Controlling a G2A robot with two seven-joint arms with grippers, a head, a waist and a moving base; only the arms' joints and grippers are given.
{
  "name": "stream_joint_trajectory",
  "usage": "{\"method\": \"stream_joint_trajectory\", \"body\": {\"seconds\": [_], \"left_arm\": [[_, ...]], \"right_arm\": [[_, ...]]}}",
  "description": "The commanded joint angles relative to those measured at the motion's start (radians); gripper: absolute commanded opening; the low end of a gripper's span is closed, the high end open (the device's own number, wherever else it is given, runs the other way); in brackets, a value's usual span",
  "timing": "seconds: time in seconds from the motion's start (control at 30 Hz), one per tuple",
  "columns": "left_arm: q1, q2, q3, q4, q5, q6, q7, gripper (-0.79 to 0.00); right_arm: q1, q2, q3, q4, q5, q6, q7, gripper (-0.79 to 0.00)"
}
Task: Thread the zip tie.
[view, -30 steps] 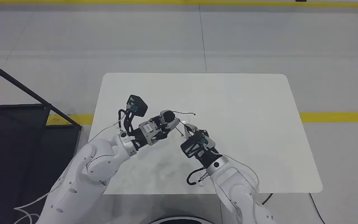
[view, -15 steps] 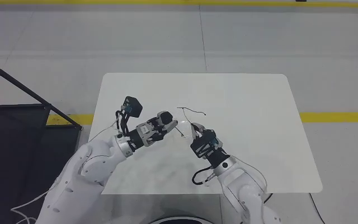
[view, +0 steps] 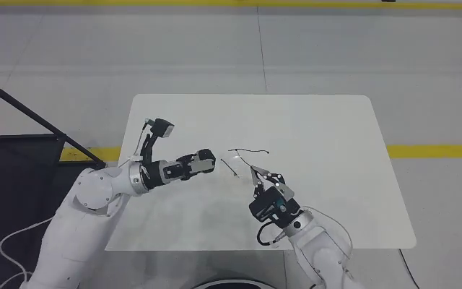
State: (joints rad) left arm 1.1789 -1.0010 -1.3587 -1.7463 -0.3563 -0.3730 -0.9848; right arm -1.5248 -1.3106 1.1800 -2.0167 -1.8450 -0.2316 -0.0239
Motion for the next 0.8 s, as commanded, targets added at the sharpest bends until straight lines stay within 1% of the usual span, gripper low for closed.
{"method": "stream_joint_trajectory", "body": {"seconds": [0.0, 0.2, 0.27, 0.3, 0.33, 0.37, 0.4, 0.47, 0.5, 0.57, 0.7, 0.77], "left_arm": [[0.002, 0.0, 0.0, -0.001, 0.007, -0.002, 0.033, 0.0], [0.002, 0.0, 0.0, -0.001, 0.007, -0.002, 0.033, 0.0], [0.009, -0.002, 0.006, -0.009, 0.012, 0.024, 0.064, 0.0], [0.013, -0.004, 0.017, -0.012, -0.007, 0.05, 0.076, -0.077], [0.01, -0.005, 0.022, -0.011, -0.024, 0.065, 0.076, -0.179], [0.003, -0.006, 0.028, -0.004, -0.05, 0.086, 0.072, -0.225], [-0.007, -0.008, 0.035, 0.011, -0.066, 0.11, 0.077, -0.249], [-0.017, -0.012, 0.049, 0.02, -0.089, 0.134, 0.084, -0.326], [-0.026, -0.014, 0.059, 0.031, -0.116, 0.152, 0.083, -0.406], [-0.039, -0.017, 0.068, 0.044, -0.145, 0.176, 0.076, -0.44], [-0.077, -0.022, 0.084, 0.087, -0.23, 0.246, 0.034, -0.453], [-0.094, -0.023, 0.091, 0.102, -0.223, 0.269, 0.02, -0.443]], "right_arm": [[0.001, 0.0, 0.0, 0.0, 0.002, 0.001, 0.001, -0.785], [0.001, 0.0, 0.0, 0.0, 0.002, 0.001, 0.001, -0.785], [0.001, 0.0, 0.0, 0.0, 0.002, 0.001, 0.001, -0.785], [0.001, 0.0, 0.0, 0.0, 0.002, 0.001, 0.001, -0.785], [0.001, 0.0, 0.0, 0.0, 0.002, 0.001, 0.001, -0.785], [0.0, 0.0, -0.001, 0.001, 0.001, 0.004, 0.001, -0.785], [0.002, 0.0, -0.004, 0.0, -0.006, 0.005, -0.005, -0.785], [0.001, 0.001, -0.004, 0.001, -0.019, 0.02, -0.012, -0.785], [-0.002, 0.001, -0.007, 0.002, -0.031, 0.037, -0.012, -0.785], [-0.004, 0.001, -0.014, 0.001, -0.042, 0.042, -0.016, -0.785], [-0.004, 0.002, -0.02, 0.003, -0.059, 0.05, -0.026, -0.785], [-0.004, 0.003, -0.022, 0.003, -0.066, 0.054, -0.027, -0.785]]}}
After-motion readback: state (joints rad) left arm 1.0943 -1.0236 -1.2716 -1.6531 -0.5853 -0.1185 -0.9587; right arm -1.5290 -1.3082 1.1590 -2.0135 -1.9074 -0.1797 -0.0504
